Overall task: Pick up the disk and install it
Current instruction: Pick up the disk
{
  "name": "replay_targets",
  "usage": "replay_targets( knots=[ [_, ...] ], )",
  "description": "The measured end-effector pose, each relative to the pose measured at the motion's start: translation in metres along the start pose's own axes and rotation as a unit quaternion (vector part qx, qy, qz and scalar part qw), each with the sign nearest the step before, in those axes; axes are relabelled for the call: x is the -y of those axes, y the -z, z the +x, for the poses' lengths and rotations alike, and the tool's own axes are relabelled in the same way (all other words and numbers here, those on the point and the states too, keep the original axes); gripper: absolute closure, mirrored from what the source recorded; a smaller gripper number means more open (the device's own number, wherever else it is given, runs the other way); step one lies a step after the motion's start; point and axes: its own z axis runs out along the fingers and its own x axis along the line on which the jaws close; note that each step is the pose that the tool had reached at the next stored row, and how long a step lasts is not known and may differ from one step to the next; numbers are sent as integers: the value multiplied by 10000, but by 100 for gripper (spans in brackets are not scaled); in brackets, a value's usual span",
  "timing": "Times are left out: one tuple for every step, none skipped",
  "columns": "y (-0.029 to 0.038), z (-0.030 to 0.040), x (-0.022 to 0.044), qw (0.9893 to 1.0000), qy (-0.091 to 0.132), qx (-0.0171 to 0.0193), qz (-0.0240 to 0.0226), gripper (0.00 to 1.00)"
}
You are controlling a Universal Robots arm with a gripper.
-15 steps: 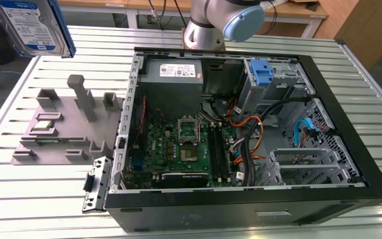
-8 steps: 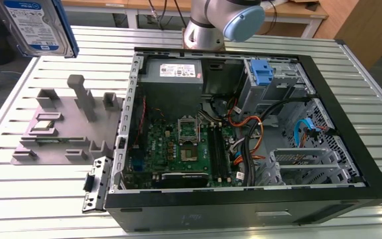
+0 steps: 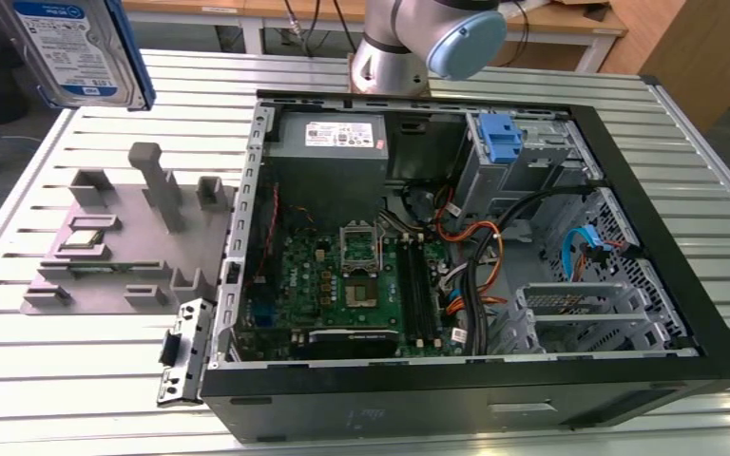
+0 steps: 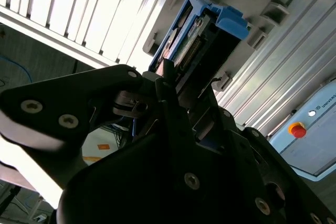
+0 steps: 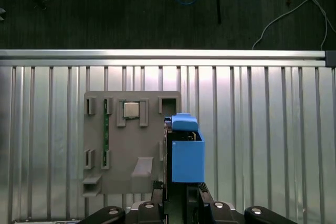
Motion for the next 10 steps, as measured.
replay_targets(
  knots=[
    [1,0,1,10000,0,0,-1,65],
    [1,0,1,10000,0,0,-1,65],
    [2,0,2,10000,1,0,0,65],
    [5,0,1,10000,0,0,0,65],
    [11,-1,1,10000,0,0,0,65],
    [18,-1,1,10000,0,0,0,65],
    [27,-1,0,10000,0,-1,0,65],
    [36,-2,0,10000,0,0,0,65],
    [45,-2,0,10000,0,0,0,65],
    [53,-3,0,10000,0,0,0,65]
  ],
)
